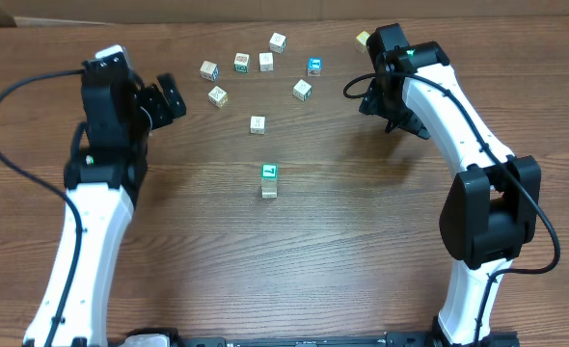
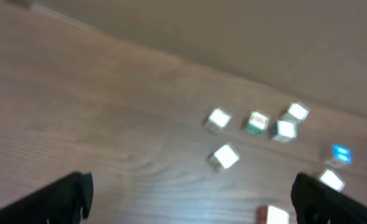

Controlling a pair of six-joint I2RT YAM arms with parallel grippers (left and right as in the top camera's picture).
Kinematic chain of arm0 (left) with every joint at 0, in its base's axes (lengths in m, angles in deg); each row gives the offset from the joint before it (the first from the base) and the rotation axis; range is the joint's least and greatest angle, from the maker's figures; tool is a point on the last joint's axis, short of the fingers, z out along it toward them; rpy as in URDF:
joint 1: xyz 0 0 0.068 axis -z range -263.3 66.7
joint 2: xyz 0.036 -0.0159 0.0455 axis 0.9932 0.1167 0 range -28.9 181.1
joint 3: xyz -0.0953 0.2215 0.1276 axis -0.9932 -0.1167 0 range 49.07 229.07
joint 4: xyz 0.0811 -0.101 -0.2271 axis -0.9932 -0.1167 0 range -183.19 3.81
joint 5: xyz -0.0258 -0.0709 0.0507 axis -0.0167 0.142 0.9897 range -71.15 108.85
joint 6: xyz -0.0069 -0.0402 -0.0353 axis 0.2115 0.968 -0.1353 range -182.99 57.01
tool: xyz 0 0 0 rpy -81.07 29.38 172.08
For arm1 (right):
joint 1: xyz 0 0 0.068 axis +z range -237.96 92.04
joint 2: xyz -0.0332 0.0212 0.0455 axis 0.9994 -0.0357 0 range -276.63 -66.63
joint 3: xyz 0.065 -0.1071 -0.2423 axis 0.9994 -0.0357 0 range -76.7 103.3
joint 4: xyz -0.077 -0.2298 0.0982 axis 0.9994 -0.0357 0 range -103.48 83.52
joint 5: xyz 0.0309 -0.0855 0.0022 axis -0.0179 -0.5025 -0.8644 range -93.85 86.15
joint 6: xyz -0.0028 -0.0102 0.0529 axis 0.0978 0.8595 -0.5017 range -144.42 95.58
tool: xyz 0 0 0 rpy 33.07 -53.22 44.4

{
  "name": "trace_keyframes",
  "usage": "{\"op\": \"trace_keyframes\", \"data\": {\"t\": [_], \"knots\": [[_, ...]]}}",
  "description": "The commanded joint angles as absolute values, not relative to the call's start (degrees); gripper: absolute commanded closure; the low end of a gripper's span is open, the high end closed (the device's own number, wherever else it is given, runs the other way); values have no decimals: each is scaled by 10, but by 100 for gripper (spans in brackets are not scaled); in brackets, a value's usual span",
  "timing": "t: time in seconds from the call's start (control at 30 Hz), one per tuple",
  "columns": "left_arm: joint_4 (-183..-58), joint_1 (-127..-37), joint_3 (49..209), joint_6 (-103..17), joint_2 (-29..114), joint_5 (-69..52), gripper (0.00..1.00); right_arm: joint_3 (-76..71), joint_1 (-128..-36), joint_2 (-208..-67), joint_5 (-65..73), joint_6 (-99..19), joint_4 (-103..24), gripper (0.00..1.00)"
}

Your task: Form a tower

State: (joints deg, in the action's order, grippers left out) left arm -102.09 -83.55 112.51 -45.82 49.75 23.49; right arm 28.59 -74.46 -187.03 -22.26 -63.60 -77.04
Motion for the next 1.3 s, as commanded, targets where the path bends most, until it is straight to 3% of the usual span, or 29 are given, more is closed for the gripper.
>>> {"op": "trace_keyframes", "data": {"t": [0.0,0.3,0.73,0.9,1.27], "knots": [[-952,-838,1058,-529,444,169,1,283,-746,-1863,-231,-638,-770,0],[-735,-877,849,-553,357,85,0,283,-746,-1863,-231,-638,-770,0],[-463,-879,546,-553,249,95,0,283,-746,-1863,-231,-638,-770,0],[-457,-879,493,-550,214,107,0,283,-746,-1863,-231,-638,-770,0],[-632,-878,494,-551,97,132,1,283,-746,-1863,-231,-638,-770,0]]}}
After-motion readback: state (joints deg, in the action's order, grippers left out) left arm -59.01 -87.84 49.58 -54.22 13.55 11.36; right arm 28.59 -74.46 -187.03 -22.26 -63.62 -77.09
